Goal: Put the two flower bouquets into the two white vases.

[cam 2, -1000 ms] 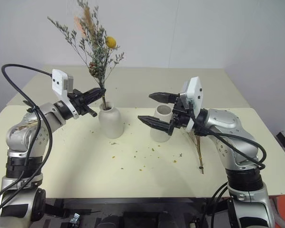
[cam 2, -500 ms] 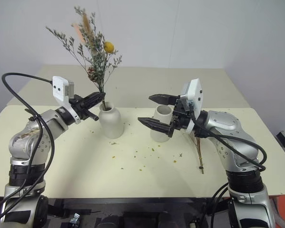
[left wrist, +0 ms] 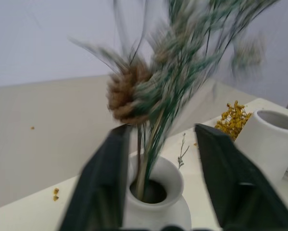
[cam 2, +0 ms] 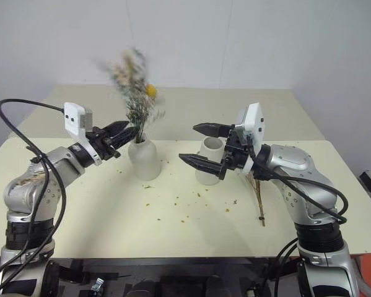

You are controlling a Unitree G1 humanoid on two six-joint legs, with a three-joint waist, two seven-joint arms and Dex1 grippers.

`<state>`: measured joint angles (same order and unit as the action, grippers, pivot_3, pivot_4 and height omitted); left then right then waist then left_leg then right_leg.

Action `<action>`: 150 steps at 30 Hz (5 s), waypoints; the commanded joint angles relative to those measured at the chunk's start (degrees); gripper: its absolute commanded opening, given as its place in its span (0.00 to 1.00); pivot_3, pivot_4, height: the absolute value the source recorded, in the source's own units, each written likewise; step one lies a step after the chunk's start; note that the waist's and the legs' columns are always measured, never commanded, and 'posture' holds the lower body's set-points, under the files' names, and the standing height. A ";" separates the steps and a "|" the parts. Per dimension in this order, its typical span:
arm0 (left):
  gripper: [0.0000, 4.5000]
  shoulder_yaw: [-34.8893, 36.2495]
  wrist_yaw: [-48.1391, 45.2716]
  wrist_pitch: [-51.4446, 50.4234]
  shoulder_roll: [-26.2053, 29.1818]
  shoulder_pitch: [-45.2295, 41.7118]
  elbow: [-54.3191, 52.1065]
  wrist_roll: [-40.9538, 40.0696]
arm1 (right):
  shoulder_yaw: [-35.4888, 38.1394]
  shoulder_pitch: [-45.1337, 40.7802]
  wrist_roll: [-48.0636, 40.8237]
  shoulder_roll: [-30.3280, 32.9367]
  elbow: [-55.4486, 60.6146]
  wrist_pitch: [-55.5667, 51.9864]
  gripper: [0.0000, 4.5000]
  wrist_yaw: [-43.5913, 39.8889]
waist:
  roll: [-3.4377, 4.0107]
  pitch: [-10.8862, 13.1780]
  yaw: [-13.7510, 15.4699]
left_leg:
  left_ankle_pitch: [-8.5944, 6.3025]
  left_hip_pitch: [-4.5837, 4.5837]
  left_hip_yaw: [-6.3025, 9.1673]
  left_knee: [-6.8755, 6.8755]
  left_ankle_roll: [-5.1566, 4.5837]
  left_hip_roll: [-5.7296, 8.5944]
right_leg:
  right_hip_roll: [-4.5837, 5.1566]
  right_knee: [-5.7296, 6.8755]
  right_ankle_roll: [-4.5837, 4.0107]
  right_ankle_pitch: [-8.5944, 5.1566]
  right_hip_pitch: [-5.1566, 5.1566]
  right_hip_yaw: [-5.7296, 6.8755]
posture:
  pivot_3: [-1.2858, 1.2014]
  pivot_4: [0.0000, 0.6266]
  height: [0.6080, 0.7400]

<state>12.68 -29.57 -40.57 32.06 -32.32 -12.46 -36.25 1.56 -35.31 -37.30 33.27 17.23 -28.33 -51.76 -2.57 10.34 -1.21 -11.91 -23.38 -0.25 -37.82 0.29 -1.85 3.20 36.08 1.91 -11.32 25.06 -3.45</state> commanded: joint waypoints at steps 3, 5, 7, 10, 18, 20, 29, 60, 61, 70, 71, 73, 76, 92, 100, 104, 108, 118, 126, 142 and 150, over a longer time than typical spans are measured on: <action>0.93 3.85 -2.17 -2.64 5.05 2.79 -5.73 -2.98 | 1.90 -0.59 -1.23 0.62 1.41 -0.14 1.00 -0.21 | 0.00 0.00 -0.03 | 0.00 0.01 0.00 0.00 0.00 -0.01 | 0.00 0.01 0.00 0.00 0.00 0.00 | 0.52 0.24 1.00; 0.99 4.79 -2.73 -3.42 6.80 4.12 -7.10 -3.81 | 1.89 -0.59 -1.26 0.62 1.37 -0.15 1.00 -0.30 | 0.00 0.00 -0.02 | 0.00 0.02 0.00 0.00 0.00 0.00 | 0.01 0.01 0.02 -0.01 -0.01 0.00 | 0.52 0.24 1.00; 0.99 6.31 -5.09 -3.79 9.14 6.45 -9.12 -5.25 | 2.00 -0.46 -1.32 0.69 1.46 -0.21 1.00 -0.33 | 0.00 0.00 -0.01 | 0.00 0.01 0.00 0.00 0.00 -0.01 | 0.00 0.00 0.04 -0.03 0.00 0.00 | 0.52 0.24 1.00; 0.99 9.19 -10.91 -3.55 12.89 10.50 -11.74 -8.67 | 2.28 0.07 -1.12 1.12 1.55 -0.34 1.00 -0.28 | 0.00 0.00 -0.21 | 0.00 0.00 -0.01 0.01 0.00 -0.02 | 0.00 -0.01 0.03 -0.03 0.01 0.00 | 0.52 0.24 1.00; 0.99 11.24 -23.94 -1.26 15.77 14.17 -14.60 -17.39 | 4.30 3.02 -0.12 4.95 1.77 -0.26 1.00 -1.11 | 0.00 0.00 0.32 | 0.00 0.04 -0.03 0.01 0.00 -0.03 | 0.02 -0.03 0.26 -0.20 -0.04 0.03 | 0.52 0.24 1.00; 0.99 9.45 -25.34 -0.70 16.11 14.06 -14.53 -16.73 | 4.91 3.85 -0.30 6.00 1.91 -0.28 1.00 -1.00 | 0.00 0.00 0.33 | 0.00 0.04 -0.04 0.01 -0.01 -0.03 | 0.01 -0.04 0.19 -0.17 -0.03 0.02 | 0.52 0.24 1.00; 0.99 -7.83 -26.08 1.25 11.93 2.24 -8.36 -7.22 | 7.74 8.92 0.06 9.04 4.24 -1.90 1.00 2.20 | 0.00 0.00 0.53 | 0.00 0.06 -0.03 0.00 -0.01 -0.02 | -0.01 -0.04 0.36 -0.27 -0.08 0.02 | 0.52 0.24 1.00; 0.99 -20.14 -18.03 -13.09 2.06 -15.30 -0.68 2.63 | -5.23 -4.29 11.63 11.27 -13.58 -54.60 1.00 31.27 | 0.01 0.00 -0.16 | -0.01 -0.11 -0.01 -0.02 -0.03 0.03 | -0.02 -0.07 0.16 -0.10 0.03 -0.06 | 0.52 0.24 1.00; 0.99 -20.00 -18.07 -13.18 2.12 -15.13 -1.16 2.48 | -4.32 -3.76 11.10 11.80 -11.60 -55.08 1.00 30.68 | 0.01 0.00 -0.13 | -0.01 -0.12 -0.01 -0.02 -0.03 0.03 | -0.02 -0.06 0.16 -0.10 0.03 -0.06 | 0.52 0.24 1.00; 0.99 -19.93 -18.79 -13.56 2.42 -14.65 -2.55 1.89 | -1.32 -2.27 10.65 12.17 -9.15 -59.19 1.00 28.99 | 0.01 0.00 -0.08 | -0.01 -0.08 0.00 -0.02 -0.03 0.03 | -0.03 -0.03 0.43 -0.25 0.04 -0.06 | 0.52 0.24 1.00; 0.99 -20.13 -18.83 -13.44 2.31 -14.81 -2.35 2.05 | -1.30 -2.65 10.64 11.55 -10.40 -59.37 1.00 28.81 | 0.01 0.00 -0.12 | -0.01 -0.08 -0.01 -0.02 -0.03 0.02 | -0.03 -0.03 0.43 -0.25 0.04 -0.07 | 0.52 0.24 1.00; 0.99 -20.70 -19.05 -13.16 1.96 -15.26 -1.93 2.37 | -2.67 -3.90 11.53 10.02 -14.37 -58.81 1.00 28.92 | 0.01 0.00 -0.25 | -0.01 -0.09 -0.01 -0.02 -0.03 0.02 | -0.04 -0.03 0.42 -0.24 0.04 -0.07 | 0.52 0.24 1.00; 0.99 -21.16 -19.25 -12.93 1.58 -15.78 -1.51 2.72 | -4.78 -5.26 13.05 8.55 -19.67 -57.06 1.00 28.67 | 0.01 0.00 -0.42 | -0.01 -0.11 -0.01 -0.02 -0.03 0.03 | -0.03 -0.04 0.36 -0.20 0.05 -0.08 | 0.52 0.24 1.00; 1.00 -21.62 -20.26 -12.50 1.63 -16.01 -2.31 3.44 | -3.51 -6.98 16.63 5.99 -22.14 -56.12 0.01 29.03 | -0.04 -0.03 -1.43 | -0.01 0.03 0.00 -0.03 -0.03 -0.01 | -0.07 -0.03 0.41 -0.22 -0.07 -0.08 | 0.52 0.24 1.00; 1.00 -22.06 -22.13 -8.08 1.73 -14.72 -3.41 5.08 | 6.79 -5.62 16.92 2.53 -17.54 -51.79 0.00 32.04 | -0.03 -0.03 -1.36 | -0.01 -0.06 0.00 -0.03 -0.03 0.00 | -0.06 -0.03 0.37 -0.19 0.00 -0.08 | 0.52 0.24 1.00; 1.00 -22.23 -22.62 -8.05 1.95 -14.92 -3.31 5.01 | 11.58 -4.13 15.81 1.20 -13.49 -46.75 0.00 31.70 | -0.03 -0.02 -1.27 | -0.01 -0.09 0.00 -0.03 -0.03 0.01 | -0.05 -0.04 0.39 -0.20 0.01 -0.08 | 0.52 0.24 1.00; 1.00 -22.96 -22.52 -7.76 1.90 -15.36 -1.86 6.49 | 17.23 -4.46 14.93 -2.31 -10.57 -39.24 0.00 33.27 | -0.02 -0.02 -1.36 | -0.01 -0.06 0.00 -0.03 -0.03 -0.01 | -0.07 -0.02 0.44 -0.23 0.01 -0.09 | 0.52 0.24 1.00; 1.00 -22.98 -22.88 -7.74 2.03 -15.30 -0.56 8.19 | 30.97 -13.70 3.83 -14.63 -7.10 -20.16 0.00 38.08 | 0.05 0.03 -1.39 | -0.01 -0.11 0.00 -0.01 -0.03 0.00 | -0.06 0.00 0.12 -0.03 0.08 -0.10 | 0.52 0.24 1.00; 1.00 -23.12 -22.72 -7.94 1.58 -15.30 -0.24 8.65 | 21.87 -16.28 3.77 -17.76 -6.99 -12.00 0.00 36.30 | 0.07 0.03 -1.40 | -0.01 -0.08 -0.01 -0.01 -0.03 -0.01 | -0.06 0.02 0.10 -0.02 0.07 -0.10 | 0.52 0.24 1.00; 1.00 -22.37 -21.71 -8.80 1.88 -14.78 -1.07 8.43 | 11.29 -12.14 6.69 -20.46 -11.00 -4.88 0.00 34.87 | 0.08 0.03 -1.34 | -0.01 -0.11 0.00 0.00 -0.03 0.00 | -0.05 0.02 0.06 0.00 0.10 -0.09 | 0.52 0.24 1.00; 1.00 -22.36 -21.50 -8.97 2.11 -14.65 -1.18 8.22 | 8.90 -7.91 7.21 -19.99 -8.18 -4.78 0.00 34.57 | 0.08 0.03 -1.36 | -0.01 -0.11 0.00 0.00 -0.03 0.00 | -0.05 0.02 0.06 0.00 0.10 -0.09 | 0.52 0.24 1.00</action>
<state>-10.61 -51.12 -49.36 33.77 -46.82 -11.78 -27.87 10.92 -43.17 -30.39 12.65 5.58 -34.78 -16.42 -2.49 10.37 -2.58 -11.92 -23.48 -0.25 -37.82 0.26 -1.85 3.15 36.10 1.98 -11.32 25.16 -3.54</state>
